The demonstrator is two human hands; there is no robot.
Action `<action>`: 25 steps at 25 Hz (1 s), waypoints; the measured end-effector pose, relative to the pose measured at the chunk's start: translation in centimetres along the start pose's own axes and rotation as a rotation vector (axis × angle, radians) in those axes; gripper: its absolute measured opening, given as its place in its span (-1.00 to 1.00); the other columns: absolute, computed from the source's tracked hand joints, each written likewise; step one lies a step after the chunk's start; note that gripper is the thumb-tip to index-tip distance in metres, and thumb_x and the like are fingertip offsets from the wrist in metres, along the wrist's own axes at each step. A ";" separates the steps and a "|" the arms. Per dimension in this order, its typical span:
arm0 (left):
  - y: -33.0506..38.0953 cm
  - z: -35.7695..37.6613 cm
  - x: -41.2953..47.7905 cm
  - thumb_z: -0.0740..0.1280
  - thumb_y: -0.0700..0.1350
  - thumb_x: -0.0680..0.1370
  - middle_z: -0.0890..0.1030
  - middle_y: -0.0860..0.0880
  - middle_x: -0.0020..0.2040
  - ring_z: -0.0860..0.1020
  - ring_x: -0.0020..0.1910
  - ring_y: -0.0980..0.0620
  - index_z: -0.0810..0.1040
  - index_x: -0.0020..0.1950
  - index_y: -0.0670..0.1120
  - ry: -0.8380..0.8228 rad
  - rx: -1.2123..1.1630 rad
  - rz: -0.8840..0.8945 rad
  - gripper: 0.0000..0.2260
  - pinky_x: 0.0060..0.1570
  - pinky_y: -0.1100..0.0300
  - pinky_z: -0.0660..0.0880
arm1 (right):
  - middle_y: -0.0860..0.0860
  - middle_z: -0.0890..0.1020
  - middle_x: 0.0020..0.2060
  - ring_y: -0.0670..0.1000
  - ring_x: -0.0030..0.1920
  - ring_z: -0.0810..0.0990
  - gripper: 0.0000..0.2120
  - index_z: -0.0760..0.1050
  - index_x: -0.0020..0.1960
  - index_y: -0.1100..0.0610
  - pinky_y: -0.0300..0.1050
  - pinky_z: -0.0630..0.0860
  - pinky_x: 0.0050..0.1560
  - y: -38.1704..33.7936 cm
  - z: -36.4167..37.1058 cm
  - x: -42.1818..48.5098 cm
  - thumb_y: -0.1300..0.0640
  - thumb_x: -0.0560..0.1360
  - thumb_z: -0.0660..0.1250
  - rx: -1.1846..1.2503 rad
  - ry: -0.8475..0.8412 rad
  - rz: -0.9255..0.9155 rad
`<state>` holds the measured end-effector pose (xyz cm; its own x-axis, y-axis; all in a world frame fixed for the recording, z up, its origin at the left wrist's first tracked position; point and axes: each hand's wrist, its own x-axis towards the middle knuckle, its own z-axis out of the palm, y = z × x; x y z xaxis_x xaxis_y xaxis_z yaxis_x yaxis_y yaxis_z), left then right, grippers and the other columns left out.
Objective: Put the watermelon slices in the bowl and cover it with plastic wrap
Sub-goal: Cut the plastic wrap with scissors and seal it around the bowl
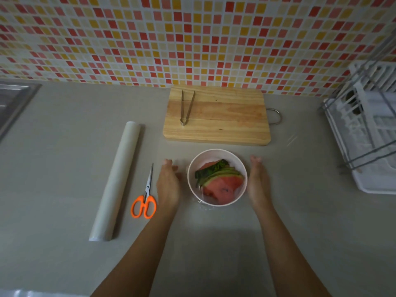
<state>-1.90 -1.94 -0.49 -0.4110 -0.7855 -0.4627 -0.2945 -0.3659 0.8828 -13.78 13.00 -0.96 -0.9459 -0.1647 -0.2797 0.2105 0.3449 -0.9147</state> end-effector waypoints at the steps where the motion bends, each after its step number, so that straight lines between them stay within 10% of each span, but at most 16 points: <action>1: -0.1 -0.5 0.3 0.01 0.12 0.62 0.64 -0.19 0.10 0.60 0.04 -0.12 0.56 0.15 -0.12 -0.005 0.073 -0.048 -0.55 0.21 -0.05 0.46 | 0.01 0.52 0.26 -0.12 0.22 0.45 -0.44 0.45 0.27 0.03 -0.19 0.34 0.23 -0.1 0.1 0.2 -0.24 0.50 -0.07 0.056 -0.046 -0.012; 6: 0.4 -0.2 0.2 0.19 0.07 0.58 0.63 -0.10 -0.30 0.53 -0.27 -0.04 0.62 -0.28 -0.11 -0.157 0.336 -0.005 -0.62 -0.19 0.11 0.43 | -0.01 0.63 -0.17 -0.17 -0.22 0.63 -0.64 0.55 -0.02 0.02 -0.40 0.47 -0.40 -0.2 1.6 0.3 0.00 0.60 -0.02 0.119 -0.121 0.086; 10: 0.5 0.4 0.4 0.32 -0.11 0.51 0.69 -0.14 -0.15 0.63 -0.12 -0.14 0.67 -0.11 -0.07 -0.073 0.183 0.022 -0.87 -0.01 -0.07 0.56 | -0.02 0.61 -0.26 -0.12 -0.26 0.59 -0.65 0.54 -0.13 0.05 -0.39 0.43 -0.49 0.1 1.7 0.2 -0.02 0.59 0.02 0.121 -0.061 0.119; 16: 0.1 0.7 0.4 0.30 -0.24 0.48 0.68 -0.07 -0.20 0.63 -0.13 -0.14 0.65 -0.16 0.00 -0.072 0.210 0.101 -0.82 -0.09 -0.01 0.58 | -0.05 0.58 -0.27 -0.06 -0.21 0.58 -0.63 0.50 -0.25 0.02 -0.22 0.46 -0.28 -0.2 2.2 -0.2 -0.01 0.59 0.03 0.140 -0.010 0.114; 21: -1.0 -0.1 -0.2 0.31 -0.34 0.40 0.63 -0.24 -0.25 0.55 -0.24 -0.15 0.67 -0.18 -0.21 -0.051 0.712 0.550 -0.85 -0.32 0.27 0.17 | 0.09 0.63 -0.12 0.08 -0.06 0.60 -0.57 0.53 -0.20 0.03 -0.06 0.50 0.01 -0.3 2.1 -0.2 -0.12 0.58 -0.03 0.112 -0.019 0.153; 25: -0.2 -2.0 1.2 0.16 -0.14 0.61 0.60 -0.18 0.13 0.55 0.14 -0.15 0.56 0.23 -0.14 0.139 0.434 0.349 -0.73 0.15 0.15 0.38 | -0.08 0.47 0.28 -0.14 0.26 0.41 -0.41 0.47 0.24 -0.05 -0.17 0.31 0.29 -0.3 0.6 0.1 -0.30 0.45 -0.11 0.271 -0.021 0.001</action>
<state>-0.57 -3.81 -1.09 -0.4390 -0.8919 -0.1091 -0.5012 0.1423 0.8535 -13.75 12.31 -0.94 -0.9407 -0.1849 -0.2844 0.2728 0.0861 -0.9582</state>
